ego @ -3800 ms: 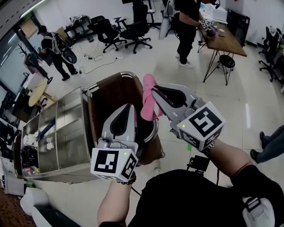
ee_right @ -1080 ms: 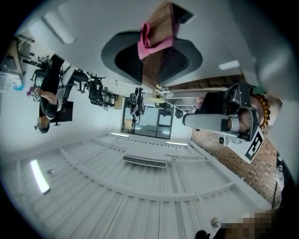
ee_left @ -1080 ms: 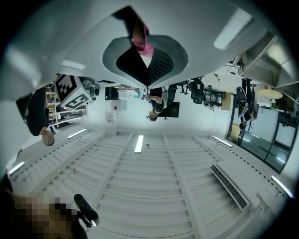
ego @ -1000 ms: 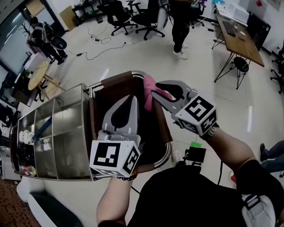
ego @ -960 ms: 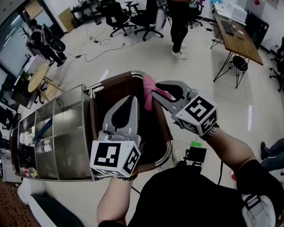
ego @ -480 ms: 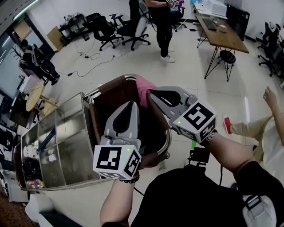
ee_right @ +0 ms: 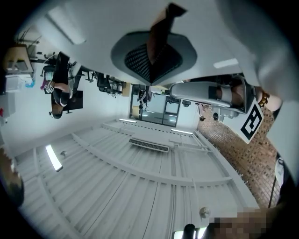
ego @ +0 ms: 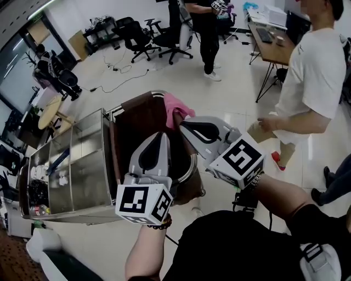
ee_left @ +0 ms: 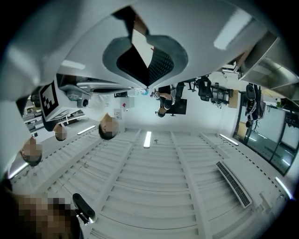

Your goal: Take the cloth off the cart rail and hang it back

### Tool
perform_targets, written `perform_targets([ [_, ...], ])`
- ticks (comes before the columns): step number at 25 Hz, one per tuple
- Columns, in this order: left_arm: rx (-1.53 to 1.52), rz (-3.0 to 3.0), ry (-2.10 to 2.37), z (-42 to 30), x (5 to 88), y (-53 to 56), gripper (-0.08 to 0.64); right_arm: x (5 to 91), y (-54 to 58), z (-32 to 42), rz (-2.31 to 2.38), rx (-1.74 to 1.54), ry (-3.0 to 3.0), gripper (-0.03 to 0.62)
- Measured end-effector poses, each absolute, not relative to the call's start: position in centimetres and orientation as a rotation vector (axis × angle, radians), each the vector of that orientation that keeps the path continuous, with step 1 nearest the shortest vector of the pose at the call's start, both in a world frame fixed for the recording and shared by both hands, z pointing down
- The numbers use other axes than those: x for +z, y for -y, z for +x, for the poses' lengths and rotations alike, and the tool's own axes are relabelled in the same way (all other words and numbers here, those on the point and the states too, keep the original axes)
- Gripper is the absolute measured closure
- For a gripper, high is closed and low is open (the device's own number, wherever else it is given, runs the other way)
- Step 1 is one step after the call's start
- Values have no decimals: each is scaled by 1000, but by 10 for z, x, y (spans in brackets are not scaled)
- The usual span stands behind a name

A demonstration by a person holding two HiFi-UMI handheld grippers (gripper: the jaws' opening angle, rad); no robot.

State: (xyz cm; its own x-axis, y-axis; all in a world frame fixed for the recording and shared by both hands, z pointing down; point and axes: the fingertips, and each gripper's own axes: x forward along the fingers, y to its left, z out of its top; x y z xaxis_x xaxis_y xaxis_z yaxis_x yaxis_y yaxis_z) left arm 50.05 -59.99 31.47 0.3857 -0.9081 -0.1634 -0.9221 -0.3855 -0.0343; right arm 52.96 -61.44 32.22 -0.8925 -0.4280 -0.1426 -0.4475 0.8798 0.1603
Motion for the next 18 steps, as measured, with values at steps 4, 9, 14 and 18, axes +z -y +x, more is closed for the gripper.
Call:
perform_targets([
  [4,177,-2477,-1709,527,321,576,560,324,588,557,-634,287,-2931,594],
  [9,147,-2448,-1767,556,341,547,560,337,555,588,-573,289,-2921,594],
  [14,95,-2421,-1788,583,362,524,560,347,529,612,-539,273,-2903,594],
  [18,71,-2412,-1800,595,372,509,560,344,515,626,-527,264,-2896,594],
])
